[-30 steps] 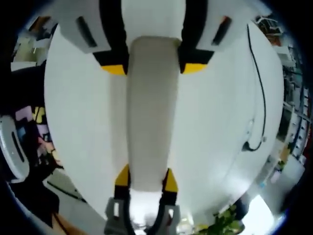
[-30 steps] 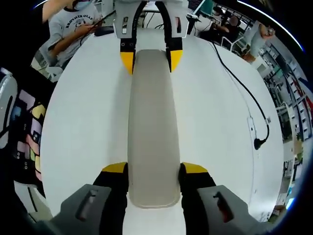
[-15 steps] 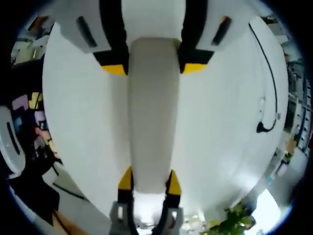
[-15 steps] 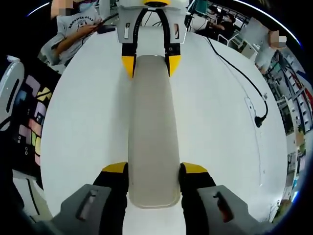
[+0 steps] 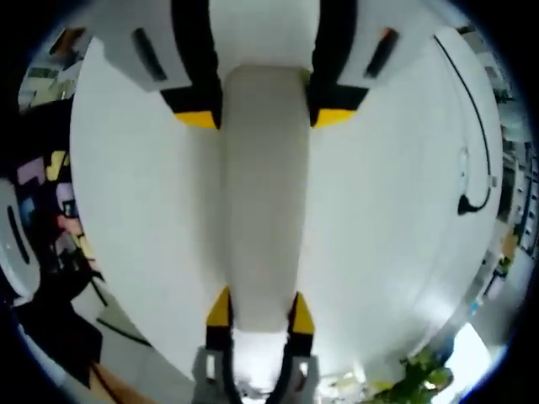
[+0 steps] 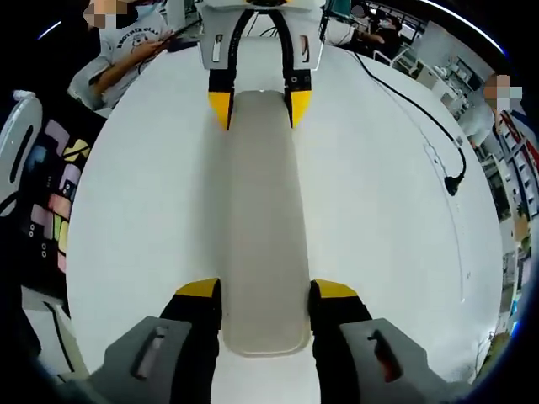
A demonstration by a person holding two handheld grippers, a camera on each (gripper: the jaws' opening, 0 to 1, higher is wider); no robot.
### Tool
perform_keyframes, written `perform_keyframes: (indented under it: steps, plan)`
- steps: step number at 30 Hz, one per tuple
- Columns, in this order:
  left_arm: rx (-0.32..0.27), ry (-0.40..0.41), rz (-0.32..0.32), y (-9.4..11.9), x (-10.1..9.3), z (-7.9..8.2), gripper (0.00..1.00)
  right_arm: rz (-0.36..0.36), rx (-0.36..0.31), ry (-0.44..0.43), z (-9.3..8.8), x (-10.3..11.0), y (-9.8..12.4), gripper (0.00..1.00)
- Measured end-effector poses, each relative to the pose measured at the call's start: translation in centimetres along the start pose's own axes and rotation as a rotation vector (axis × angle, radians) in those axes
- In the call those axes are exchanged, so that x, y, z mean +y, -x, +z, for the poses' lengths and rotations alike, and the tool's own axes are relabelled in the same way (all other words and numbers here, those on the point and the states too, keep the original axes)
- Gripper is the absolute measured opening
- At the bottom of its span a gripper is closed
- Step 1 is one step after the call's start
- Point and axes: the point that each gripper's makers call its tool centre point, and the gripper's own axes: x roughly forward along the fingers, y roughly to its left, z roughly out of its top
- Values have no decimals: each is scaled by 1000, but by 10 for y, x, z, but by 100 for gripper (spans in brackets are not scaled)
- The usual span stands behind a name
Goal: Arrange the utensils inside the cutlery case until each visible utensil rests in its matching compartment.
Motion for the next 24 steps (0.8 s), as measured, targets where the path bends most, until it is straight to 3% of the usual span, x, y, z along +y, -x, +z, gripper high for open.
perform_keyframes:
  steps: [8,16,21,24]
  plan:
    - [41,10,-17,-6,-15,-6,44,19,15,-32,-2,17,-5,43]
    - [37,20,-16,-7,-18,-5,44,43,14,-62,-2,12,-4,44]
    - [40,19,-19,-5,-11,-3,44,44,-5,-66,-2,-7,2,44]
    - [35,24,-17,-5,-10,-3,45,40,-20,-73,-3,-5,2,45]
